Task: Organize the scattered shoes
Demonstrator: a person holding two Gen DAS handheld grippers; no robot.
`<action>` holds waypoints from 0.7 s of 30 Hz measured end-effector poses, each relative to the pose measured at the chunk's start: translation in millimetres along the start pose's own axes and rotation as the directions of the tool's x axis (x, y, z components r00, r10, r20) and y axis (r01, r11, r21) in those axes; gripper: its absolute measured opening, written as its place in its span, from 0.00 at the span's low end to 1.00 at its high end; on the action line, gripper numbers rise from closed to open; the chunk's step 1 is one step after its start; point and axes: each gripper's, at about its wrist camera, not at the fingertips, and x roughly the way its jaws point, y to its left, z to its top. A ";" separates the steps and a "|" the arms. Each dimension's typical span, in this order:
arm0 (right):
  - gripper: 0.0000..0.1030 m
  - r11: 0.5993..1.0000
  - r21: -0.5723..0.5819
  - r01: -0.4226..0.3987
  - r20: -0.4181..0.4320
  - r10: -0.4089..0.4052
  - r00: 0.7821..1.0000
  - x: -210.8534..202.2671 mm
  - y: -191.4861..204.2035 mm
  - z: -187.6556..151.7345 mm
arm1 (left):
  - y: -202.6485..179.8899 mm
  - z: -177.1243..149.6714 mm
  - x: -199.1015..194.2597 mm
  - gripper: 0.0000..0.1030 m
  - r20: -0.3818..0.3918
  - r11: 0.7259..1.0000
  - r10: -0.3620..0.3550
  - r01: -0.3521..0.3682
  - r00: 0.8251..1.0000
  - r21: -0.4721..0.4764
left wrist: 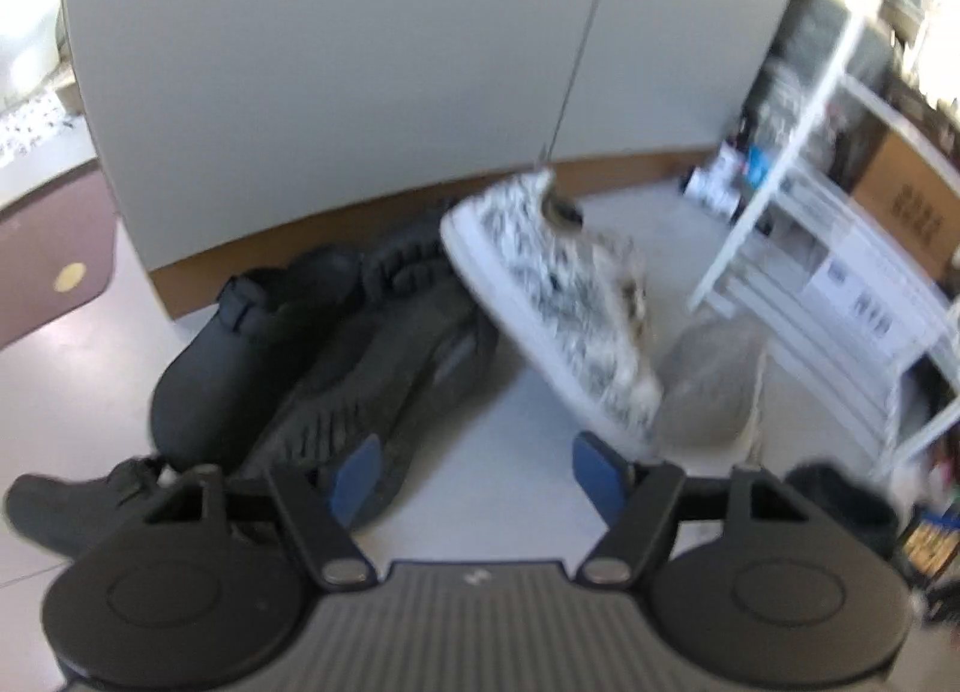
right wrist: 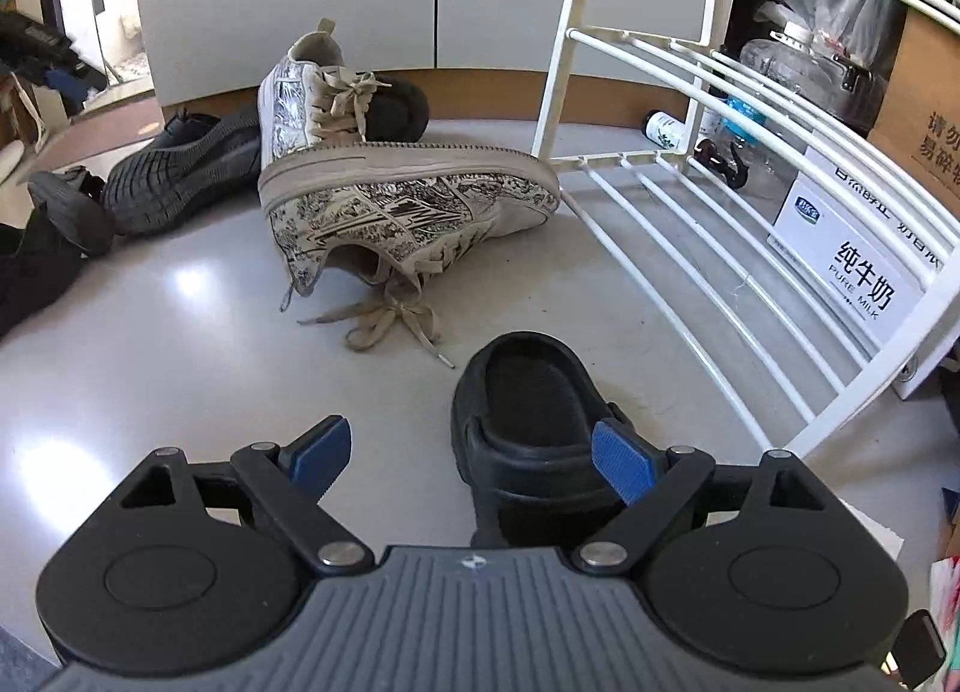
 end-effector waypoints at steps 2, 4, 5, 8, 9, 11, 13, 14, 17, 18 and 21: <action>0.89 1.000 -0.002 -0.002 0.006 0.002 1.000 0.5 2.0 0.3 | 3.1 7.2 3.6 0.73 0.008 1.000 0.015 -0.015 1.000 -0.008; 0.89 1.000 -0.004 -0.009 0.014 0.009 1.000 0.8 4.5 0.3 | 4.5 14.6 9.7 0.78 0.023 0.999 0.046 -0.046 0.999 -0.021; 0.88 1.000 -0.006 -0.011 0.014 0.011 1.000 0.9 5.1 0.1 | 5.1 18.3 12.8 0.82 0.030 0.998 0.062 -0.061 0.998 -0.028; 0.88 1.000 -0.017 -0.009 0.007 0.009 1.000 3.4 6.6 -1.0 | 7.4 32.4 27.3 0.95 0.042 0.990 0.124 -0.121 0.991 -0.068; 0.88 1.000 -0.016 -0.005 0.006 0.005 1.000 4.3 6.7 -0.9 | 9.6 37.0 32.3 0.97 0.031 0.989 0.131 -0.128 0.991 -0.078; 0.88 1.000 -0.014 0.004 0.010 -0.004 1.000 5.1 6.3 -0.7 | 19.2 43.8 40.6 0.98 0.021 0.981 0.138 -0.133 0.990 -0.144; 0.88 1.000 -0.010 0.003 0.015 -0.003 1.000 5.0 4.6 -0.7 | 28.3 48.1 43.6 0.94 0.030 0.966 0.157 -0.148 0.987 -0.213; 0.88 1.000 -0.003 0.006 0.015 -0.006 1.000 5.2 3.5 -1.1 | 30.6 49.8 44.2 0.89 0.022 0.958 0.187 -0.177 0.982 -0.225; 0.88 1.000 0.010 0.011 0.012 -0.011 1.000 6.1 2.1 -3.2 | 35.4 52.4 42.8 0.85 0.008 0.946 0.225 -0.216 0.974 -0.241; 0.88 1.000 0.011 0.011 0.010 -0.011 1.000 6.7 2.3 -4.0 | 38.7 53.4 40.2 0.85 0.020 0.942 0.233 -0.221 0.972 -0.254; 0.88 1.000 0.007 0.000 0.009 0.000 1.000 7.7 5.2 -4.0 | 50.6 55.5 37.8 0.90 0.015 0.931 0.231 -0.216 0.973 -0.293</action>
